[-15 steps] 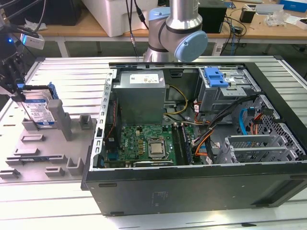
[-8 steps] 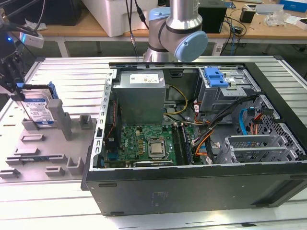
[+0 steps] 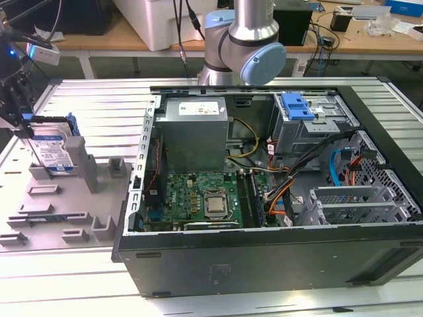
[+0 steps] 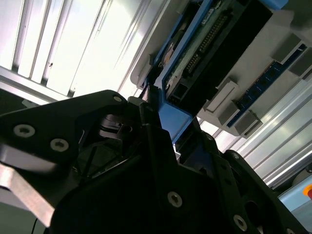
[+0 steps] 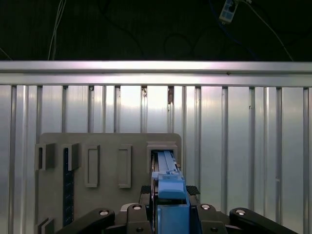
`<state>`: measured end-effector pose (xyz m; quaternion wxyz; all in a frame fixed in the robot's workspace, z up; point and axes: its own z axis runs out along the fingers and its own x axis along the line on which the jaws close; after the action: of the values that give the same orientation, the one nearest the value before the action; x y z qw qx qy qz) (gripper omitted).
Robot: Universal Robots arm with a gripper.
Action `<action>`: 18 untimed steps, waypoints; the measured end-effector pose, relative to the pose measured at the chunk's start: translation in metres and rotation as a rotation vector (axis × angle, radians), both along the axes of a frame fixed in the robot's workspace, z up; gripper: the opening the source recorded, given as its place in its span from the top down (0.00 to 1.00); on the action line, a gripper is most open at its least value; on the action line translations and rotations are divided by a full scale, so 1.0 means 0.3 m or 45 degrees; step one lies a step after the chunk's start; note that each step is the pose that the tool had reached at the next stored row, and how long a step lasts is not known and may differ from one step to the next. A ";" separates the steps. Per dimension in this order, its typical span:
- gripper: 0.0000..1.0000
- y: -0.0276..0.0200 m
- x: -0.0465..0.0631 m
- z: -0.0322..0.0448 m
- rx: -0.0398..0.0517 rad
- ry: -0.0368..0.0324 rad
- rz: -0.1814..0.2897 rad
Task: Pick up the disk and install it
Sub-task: 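Pick up the disk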
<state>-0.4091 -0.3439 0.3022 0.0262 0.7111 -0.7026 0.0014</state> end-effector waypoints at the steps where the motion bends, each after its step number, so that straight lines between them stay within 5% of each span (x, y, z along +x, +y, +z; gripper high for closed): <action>1: 0.63 0.000 0.000 -0.001 0.000 -0.0004 0.000; 5: 0.63 0.000 0.000 -0.002 0.000 -0.0014 0.000; 7: 0.49 0.000 0.000 -0.002 0.000 -0.0016 0.000; 18: 0.49 0.000 -0.013 -0.009 0.000 -0.0022 0.000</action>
<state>-0.4130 -0.3439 0.2995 0.0256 0.7111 -0.7026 0.0019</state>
